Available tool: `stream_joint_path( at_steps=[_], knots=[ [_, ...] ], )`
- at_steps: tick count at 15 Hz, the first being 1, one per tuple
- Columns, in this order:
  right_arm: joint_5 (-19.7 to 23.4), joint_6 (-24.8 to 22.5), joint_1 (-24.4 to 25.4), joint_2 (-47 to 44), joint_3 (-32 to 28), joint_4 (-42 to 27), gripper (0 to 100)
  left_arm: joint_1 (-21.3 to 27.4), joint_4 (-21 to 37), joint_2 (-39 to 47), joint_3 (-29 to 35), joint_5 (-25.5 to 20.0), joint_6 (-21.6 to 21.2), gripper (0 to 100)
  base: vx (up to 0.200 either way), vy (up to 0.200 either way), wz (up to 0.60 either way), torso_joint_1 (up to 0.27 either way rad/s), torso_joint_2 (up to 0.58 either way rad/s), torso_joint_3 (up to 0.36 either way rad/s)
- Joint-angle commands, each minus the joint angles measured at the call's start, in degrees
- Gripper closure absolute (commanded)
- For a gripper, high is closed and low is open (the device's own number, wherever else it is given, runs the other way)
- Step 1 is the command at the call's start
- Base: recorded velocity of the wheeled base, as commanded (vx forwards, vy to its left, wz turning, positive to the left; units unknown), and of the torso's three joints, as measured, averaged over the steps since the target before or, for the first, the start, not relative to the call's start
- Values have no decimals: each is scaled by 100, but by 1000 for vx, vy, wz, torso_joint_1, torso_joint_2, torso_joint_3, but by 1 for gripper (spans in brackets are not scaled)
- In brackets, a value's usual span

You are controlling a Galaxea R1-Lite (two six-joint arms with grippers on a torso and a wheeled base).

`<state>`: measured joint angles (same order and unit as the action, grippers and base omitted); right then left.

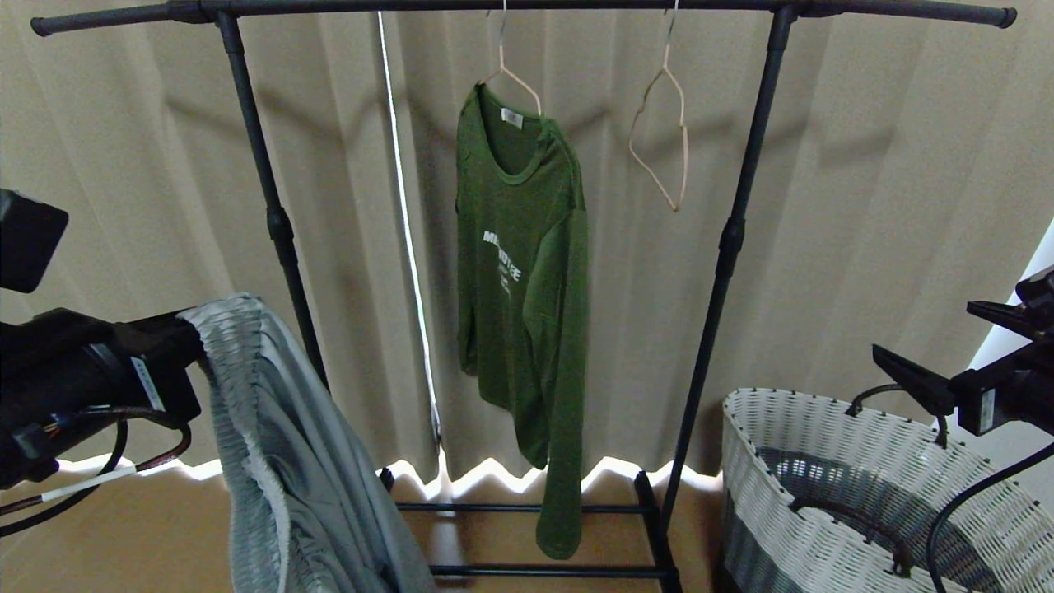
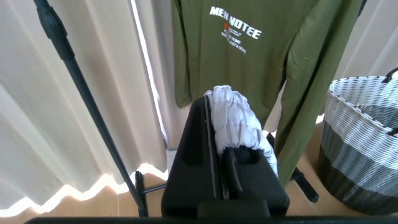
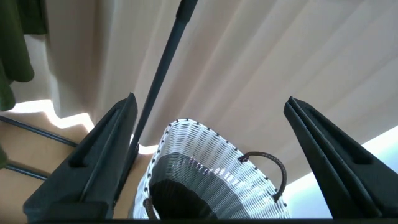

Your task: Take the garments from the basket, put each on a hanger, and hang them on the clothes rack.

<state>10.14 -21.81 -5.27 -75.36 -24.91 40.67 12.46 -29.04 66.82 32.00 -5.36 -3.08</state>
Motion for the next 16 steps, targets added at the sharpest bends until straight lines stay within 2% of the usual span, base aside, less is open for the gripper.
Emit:
stream_joint_path(
  at_steps=[1,4,7,11,16],
  knots=[
    [5,72,-1,-5,56,3,0,2,-5,-2,-1,0,1,100,0,0,0,0,0,0],
    [-4,107,-1,30,161,11,0,2,-5,-2,8,0,10,100,0,0,0,0,0,0],
    [-4,98,-1,145,645,20,0,2,-5,-2,17,0,18,100,0,0,0,0,0,0],
    [-4,124,-1,30,680,433,0,2,-5,-2,17,0,18,100,0,0,0,5,-24,-8],
    [-4,151,-1,30,742,433,0,2,-5,-2,17,0,18,100,0,0,0,78,-316,-257]
  ],
)
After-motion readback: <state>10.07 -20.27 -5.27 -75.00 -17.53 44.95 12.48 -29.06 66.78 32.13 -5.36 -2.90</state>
